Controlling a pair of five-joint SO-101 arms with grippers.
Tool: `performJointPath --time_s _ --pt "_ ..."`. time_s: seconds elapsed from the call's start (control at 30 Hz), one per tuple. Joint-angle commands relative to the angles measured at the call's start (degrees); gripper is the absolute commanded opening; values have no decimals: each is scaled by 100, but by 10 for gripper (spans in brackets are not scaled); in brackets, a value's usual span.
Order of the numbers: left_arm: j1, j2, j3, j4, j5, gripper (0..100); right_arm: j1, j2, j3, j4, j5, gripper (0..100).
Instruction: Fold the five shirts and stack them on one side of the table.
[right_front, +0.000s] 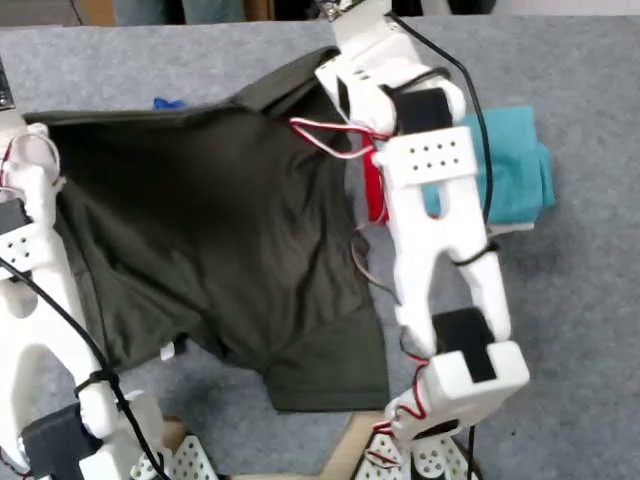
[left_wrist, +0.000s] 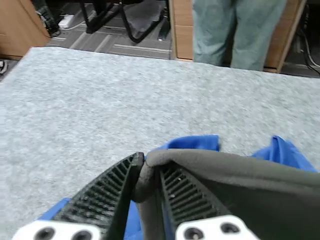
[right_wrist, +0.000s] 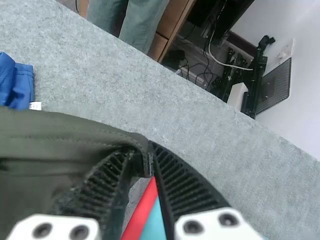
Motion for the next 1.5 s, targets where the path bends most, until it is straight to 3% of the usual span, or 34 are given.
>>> performJointPath --time_s 0.0,0.17,0.33,0.43,0.57,0.7,0.83,0.93,1.07,1.27,1.47 --pt "-303 -88 -479 -123 -35 30 -35 22 -602 18 -70 13" --pt "-382 -62 -233 -26 -35 30 -158 66 -655 475 -316 13" --pt "-189 -88 585 563 -62 30 -167 22 -708 1732 -308 13" --pt "-154 -97 936 1389 -686 29 -316 57 -602 2523 79 13" --pt "-180 -193 1086 3077 -1987 29 -624 -136 -268 3763 677 13" --pt "-180 -774 1543 4255 -2497 29 -738 -796 400 4431 897 13" --pt "-259 -1688 2396 4290 -2919 29 -457 -1763 1525 4404 1178 13" --pt "-303 -2242 2721 3798 -2945 29 -211 -2334 2114 4132 1319 13" --pt "-330 -2919 2000 3569 -2453 29 334 -2941 1780 3473 985 13" --pt "-338 -3851 -171 3569 -1600 29 492 -3574 -259 2840 255 13" --pt "-338 -4624 -1631 3798 -1538 29 492 -3574 -2440 2743 -123 13"
